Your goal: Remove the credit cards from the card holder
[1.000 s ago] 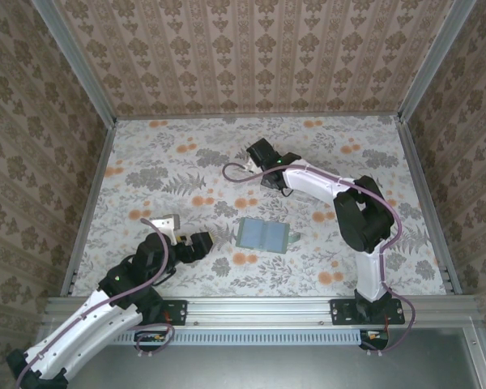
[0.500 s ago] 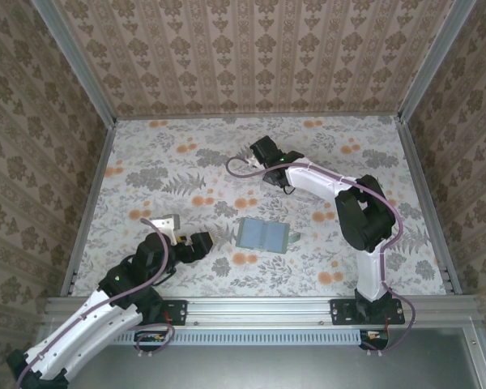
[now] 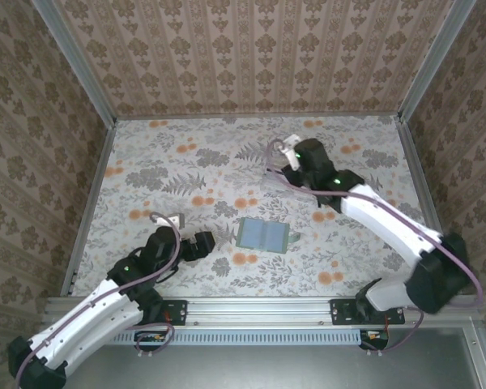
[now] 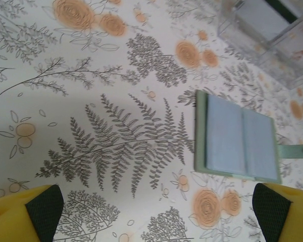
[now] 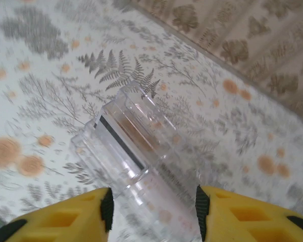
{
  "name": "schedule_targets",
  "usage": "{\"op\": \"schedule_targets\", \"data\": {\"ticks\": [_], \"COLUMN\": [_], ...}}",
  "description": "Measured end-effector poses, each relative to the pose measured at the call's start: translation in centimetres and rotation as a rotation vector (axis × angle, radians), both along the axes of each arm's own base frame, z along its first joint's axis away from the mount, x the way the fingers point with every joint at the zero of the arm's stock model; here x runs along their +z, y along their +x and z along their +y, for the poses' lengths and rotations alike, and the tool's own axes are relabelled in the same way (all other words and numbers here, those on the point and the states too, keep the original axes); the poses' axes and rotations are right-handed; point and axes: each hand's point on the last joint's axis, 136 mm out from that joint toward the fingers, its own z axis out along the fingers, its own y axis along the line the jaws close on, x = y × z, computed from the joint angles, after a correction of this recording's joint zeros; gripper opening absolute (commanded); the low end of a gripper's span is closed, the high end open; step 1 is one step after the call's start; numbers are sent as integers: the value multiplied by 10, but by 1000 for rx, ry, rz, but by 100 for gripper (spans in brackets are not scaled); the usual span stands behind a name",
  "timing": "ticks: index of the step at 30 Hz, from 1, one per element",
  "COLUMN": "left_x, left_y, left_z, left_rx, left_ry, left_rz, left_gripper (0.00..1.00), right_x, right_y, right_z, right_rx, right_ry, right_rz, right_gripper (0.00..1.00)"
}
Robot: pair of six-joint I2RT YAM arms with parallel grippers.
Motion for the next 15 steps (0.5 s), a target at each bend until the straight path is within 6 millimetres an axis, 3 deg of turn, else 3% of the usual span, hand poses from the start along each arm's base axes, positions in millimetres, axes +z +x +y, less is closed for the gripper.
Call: {"op": "schedule_targets", "data": {"ticks": [3, 7, 9, 15], "left_x": [-3, -5, -4, 17], "left_y": [7, 20, 29, 70], "left_z": [0, 0, 0, -9], "left_rx": [18, 59, 81, 141], "left_ry": [45, 114, 152, 274], "left_rz": [30, 67, 87, 89], "left_gripper": [100, 100, 100, 100], "right_x": [4, -11, -22, -54], "right_y": [-21, -45, -55, -69], "right_z": [-27, -52, -62, -99], "right_rx": [-67, -145, -184, -335], "right_ry": [152, 253, 297, 360], "right_rz": [-35, -51, -59, -155], "right_gripper": [67, 80, 100, 100]}}
